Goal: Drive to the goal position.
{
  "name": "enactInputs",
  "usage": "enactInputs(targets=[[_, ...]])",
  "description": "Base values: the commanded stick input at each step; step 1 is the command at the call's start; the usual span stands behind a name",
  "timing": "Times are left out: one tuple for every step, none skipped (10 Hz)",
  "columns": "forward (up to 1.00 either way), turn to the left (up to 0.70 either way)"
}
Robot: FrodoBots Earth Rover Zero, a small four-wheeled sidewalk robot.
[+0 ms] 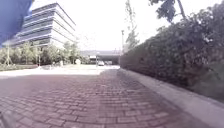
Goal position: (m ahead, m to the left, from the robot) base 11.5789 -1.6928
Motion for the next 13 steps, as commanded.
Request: enactInputs(targets=[[0.45,0.0],[0.45,0.0],[0.45,0.0],[0.45,0.0],[0.45,0.0],[0.45,0.0],[0.45,0.0],[0.45,0.0],[0.45,0.0],[0.45,0.0],[0.45,0.0],[0.45,0.0],[0.45,0.0]])
